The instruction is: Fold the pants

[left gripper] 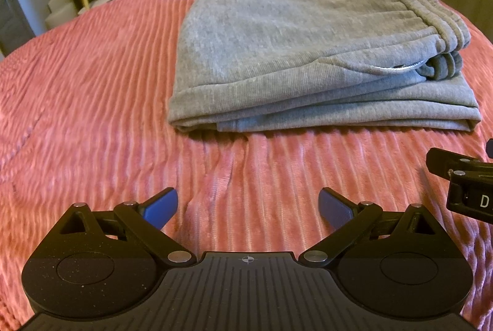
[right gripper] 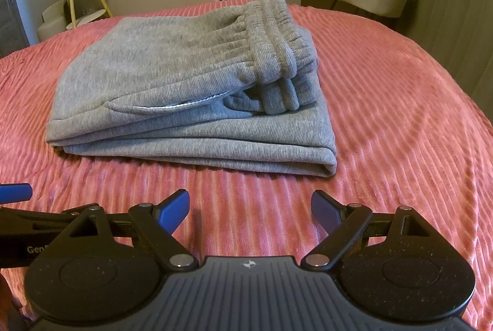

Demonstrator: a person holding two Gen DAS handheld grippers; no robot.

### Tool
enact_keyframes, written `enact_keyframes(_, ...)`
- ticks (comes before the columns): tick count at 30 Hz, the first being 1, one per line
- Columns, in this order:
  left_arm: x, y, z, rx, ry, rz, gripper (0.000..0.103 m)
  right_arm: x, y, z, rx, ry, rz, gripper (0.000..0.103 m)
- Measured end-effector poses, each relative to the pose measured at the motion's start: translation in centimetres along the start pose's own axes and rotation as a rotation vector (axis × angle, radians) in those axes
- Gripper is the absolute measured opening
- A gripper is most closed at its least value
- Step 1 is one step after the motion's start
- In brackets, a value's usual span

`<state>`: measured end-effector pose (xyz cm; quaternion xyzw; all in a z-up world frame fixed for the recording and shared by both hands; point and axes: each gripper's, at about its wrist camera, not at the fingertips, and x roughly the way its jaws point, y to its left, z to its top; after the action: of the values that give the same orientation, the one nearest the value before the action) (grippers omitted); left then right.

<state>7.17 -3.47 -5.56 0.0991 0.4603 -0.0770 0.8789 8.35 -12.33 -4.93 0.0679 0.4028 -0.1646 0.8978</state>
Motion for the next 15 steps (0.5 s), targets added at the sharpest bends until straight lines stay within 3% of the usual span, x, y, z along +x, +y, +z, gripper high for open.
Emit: enact_keyframes(15, -0.05, 0.01, 0.05, 0.000, 0.000, -0.002, 0.101, 0.02, -0.04, -0.06, 0.003, 0.003, 0.002, 0.086)
